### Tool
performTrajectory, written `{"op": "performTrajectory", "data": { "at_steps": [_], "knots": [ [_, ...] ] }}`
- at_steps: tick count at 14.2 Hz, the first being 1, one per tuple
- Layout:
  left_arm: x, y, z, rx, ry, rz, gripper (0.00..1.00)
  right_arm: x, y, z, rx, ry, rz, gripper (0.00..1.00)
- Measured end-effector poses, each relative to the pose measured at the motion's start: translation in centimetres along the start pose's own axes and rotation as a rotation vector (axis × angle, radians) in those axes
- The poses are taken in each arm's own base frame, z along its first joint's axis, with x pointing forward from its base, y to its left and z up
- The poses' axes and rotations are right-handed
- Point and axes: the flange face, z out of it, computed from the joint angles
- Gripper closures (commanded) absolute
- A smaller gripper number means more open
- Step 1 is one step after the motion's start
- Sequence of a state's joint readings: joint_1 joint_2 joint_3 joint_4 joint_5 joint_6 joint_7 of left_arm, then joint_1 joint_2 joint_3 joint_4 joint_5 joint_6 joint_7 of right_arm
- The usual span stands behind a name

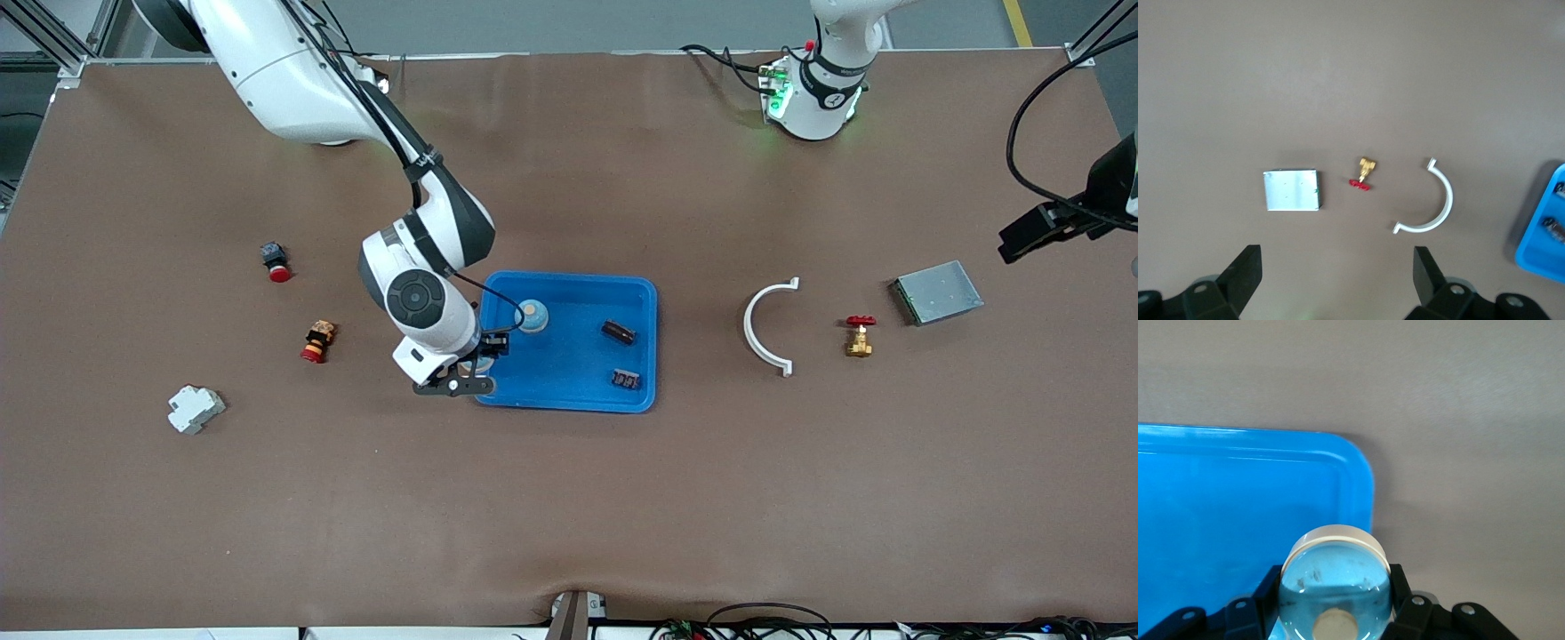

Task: Place electrolytic capacitor and blue bell in tray
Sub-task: 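Lower the bell into the tray beside the first bell, open the right gripper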

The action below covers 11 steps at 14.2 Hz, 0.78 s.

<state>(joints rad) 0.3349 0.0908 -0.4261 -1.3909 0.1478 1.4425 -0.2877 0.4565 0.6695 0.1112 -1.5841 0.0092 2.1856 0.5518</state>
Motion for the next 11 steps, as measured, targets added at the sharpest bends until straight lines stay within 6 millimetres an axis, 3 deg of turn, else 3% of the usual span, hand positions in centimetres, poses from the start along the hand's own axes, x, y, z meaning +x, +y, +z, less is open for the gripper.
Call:
{"op": "performTrajectory", "data": {
  "at_steps": [5,11],
  "knots": [
    [-2.3,-1.7,0.4,-0.034,-0.019,0.113,0.0,-1.1,-4.4,1.3,0.007,0.006,0.036,0.86],
    [-5.1,-3.5,-0.5,-0.049,0.008,0.102,0.0,-1.1,-5.0,4.1,0.008,0.002,0.038,0.86]
  ]
}}
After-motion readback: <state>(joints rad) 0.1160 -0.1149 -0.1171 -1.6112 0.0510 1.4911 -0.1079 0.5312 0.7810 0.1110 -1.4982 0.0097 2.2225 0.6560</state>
